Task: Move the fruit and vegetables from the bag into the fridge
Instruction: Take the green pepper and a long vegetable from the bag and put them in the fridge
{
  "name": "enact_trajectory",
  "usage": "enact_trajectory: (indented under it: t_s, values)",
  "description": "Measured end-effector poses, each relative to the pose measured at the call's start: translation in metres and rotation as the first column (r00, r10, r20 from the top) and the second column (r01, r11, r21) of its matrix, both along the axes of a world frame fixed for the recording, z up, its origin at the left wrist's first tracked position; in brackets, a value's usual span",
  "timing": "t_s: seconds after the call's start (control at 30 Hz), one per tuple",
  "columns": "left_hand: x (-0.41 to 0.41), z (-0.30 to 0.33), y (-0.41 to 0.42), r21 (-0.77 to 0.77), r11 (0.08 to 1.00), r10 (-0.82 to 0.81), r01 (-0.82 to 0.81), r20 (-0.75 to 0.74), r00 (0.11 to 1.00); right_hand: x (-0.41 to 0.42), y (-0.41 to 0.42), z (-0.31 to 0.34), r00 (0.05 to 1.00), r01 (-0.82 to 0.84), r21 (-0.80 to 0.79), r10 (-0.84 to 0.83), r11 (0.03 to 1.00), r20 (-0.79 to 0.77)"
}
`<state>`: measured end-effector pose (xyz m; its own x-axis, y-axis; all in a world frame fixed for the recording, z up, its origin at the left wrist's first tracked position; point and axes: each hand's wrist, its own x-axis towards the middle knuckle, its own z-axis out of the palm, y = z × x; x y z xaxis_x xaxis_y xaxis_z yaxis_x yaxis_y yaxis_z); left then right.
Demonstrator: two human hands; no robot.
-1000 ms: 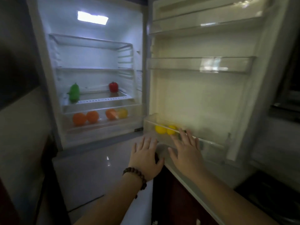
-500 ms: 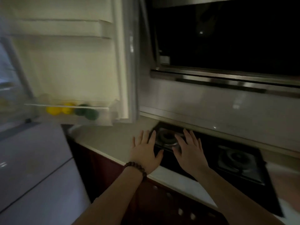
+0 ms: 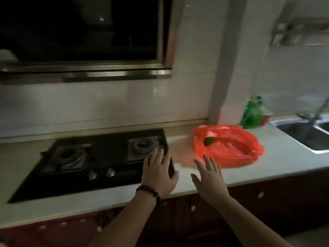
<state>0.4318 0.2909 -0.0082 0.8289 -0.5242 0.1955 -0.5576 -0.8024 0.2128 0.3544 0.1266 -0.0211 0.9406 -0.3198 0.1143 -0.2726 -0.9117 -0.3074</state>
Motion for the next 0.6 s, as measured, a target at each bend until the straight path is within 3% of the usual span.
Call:
enact_trajectory:
  t_s: [0.3, 0.6]
  values:
    - [-0.023, -0.028, -0.148, 0.004, 0.982, -0.189, 0.189, -0.048, 0.981, -0.068, -0.13, -0.021, 0.971, 0.237, 0.045, -0.235, 0.971, -0.046]
    - [0.022, -0.067, -0.236, -0.005, 0.977, -0.211, 0.211, -0.073, 0.975, -0.028, -0.213, -0.048, 0.974, 0.222, 0.093, -0.216, 0.971, -0.072]
